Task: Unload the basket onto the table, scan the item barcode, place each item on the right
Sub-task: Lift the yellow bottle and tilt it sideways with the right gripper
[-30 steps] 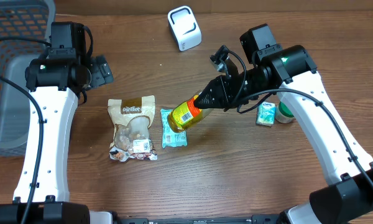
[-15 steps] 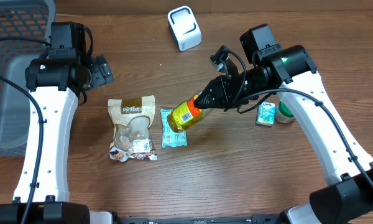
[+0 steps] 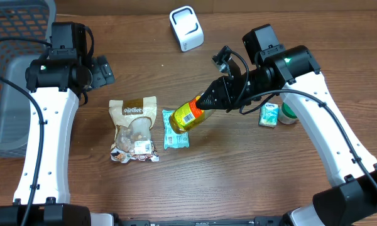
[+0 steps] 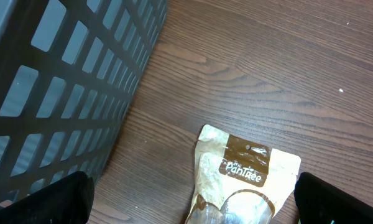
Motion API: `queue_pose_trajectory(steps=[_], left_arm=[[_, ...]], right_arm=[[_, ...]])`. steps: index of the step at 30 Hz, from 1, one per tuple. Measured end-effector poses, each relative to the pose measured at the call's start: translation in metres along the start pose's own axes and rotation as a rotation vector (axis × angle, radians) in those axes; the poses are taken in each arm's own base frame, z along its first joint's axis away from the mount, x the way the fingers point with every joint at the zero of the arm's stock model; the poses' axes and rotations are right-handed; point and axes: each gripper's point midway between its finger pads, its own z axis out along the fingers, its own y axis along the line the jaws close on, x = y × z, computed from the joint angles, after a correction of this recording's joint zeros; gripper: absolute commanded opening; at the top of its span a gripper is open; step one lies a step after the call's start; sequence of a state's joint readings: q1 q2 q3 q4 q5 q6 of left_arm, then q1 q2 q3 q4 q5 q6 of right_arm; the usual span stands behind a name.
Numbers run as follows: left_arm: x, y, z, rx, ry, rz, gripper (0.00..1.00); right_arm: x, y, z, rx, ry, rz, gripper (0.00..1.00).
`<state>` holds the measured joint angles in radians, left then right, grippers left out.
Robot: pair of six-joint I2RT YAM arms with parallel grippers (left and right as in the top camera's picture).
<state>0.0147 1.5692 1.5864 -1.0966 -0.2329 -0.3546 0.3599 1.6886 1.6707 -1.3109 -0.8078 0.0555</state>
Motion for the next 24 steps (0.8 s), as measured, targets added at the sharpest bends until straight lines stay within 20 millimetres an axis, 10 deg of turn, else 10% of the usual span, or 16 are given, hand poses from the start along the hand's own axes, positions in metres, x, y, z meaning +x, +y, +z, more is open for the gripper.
queue_pose_trajectory(steps=[24], left_arm=[[0.000,0.000,0.000,0.000,0.000,0.000,1.00]], right_arm=[[0.020,-0.005,-0.004,0.007,0.069,0.064,0.04]])
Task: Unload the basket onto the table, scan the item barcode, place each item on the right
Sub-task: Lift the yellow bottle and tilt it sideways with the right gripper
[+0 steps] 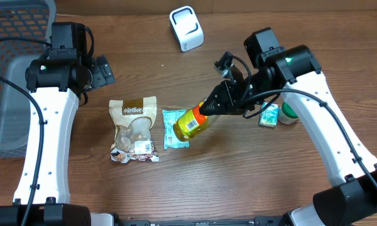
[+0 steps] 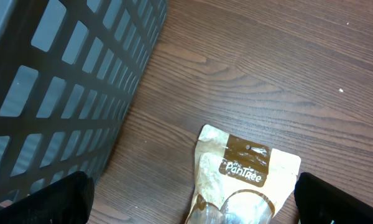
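My right gripper [image 1: 208, 107] is shut on the neck end of a yellow bottle [image 1: 188, 123] with a red and yellow label, holding it tilted above the table beside a teal snack packet [image 1: 173, 129]. The white barcode scanner [image 1: 186, 28] stands at the back of the table. A tan PanTree pouch [image 1: 133, 129] lies left of the packet; it also shows in the left wrist view [image 2: 245, 177]. My left gripper [image 2: 193, 205] hangs open above the pouch's top edge, its fingertips [image 2: 62, 198] wide apart with nothing between them.
A dark grey slatted basket [image 1: 12, 69] stands at the far left, seen close in the left wrist view [image 2: 56, 87]. A small teal box [image 1: 269, 115] and a green-lidded item [image 1: 288, 113] lie under the right arm.
My right gripper has moved the yellow bottle a little toward the front of the table and tilted it more steeply. The left arm has not moved.
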Motion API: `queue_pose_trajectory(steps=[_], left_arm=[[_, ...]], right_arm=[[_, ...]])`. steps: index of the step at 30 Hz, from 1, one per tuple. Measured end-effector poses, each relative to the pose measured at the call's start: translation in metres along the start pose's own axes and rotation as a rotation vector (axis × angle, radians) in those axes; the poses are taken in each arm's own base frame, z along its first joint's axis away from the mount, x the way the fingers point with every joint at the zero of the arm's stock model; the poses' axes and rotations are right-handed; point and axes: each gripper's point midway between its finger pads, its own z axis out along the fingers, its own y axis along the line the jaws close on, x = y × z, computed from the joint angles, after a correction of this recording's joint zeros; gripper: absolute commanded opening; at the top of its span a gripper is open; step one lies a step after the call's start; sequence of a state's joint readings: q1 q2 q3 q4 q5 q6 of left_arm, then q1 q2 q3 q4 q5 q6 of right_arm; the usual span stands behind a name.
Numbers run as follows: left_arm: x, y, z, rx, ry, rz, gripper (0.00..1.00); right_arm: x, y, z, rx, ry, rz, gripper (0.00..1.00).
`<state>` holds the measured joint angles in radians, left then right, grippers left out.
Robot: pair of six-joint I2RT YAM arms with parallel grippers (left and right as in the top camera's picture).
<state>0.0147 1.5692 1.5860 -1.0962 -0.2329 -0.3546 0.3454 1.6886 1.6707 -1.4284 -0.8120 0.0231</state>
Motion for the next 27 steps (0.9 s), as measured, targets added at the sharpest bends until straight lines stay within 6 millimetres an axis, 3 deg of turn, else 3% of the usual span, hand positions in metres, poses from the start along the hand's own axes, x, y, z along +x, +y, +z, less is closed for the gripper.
queue_pose_trajectory(steps=[9,27], left_arm=[[0.000,0.000,0.000,0.000,0.000,0.000,1.00],[0.000,0.000,0.000,0.000,0.001,0.000,1.00]], right_arm=[[0.024,0.005,-0.018,-0.114,0.064,-0.007,0.08],[0.017,0.005,-0.026,-0.152,0.020,-0.084,0.08]])
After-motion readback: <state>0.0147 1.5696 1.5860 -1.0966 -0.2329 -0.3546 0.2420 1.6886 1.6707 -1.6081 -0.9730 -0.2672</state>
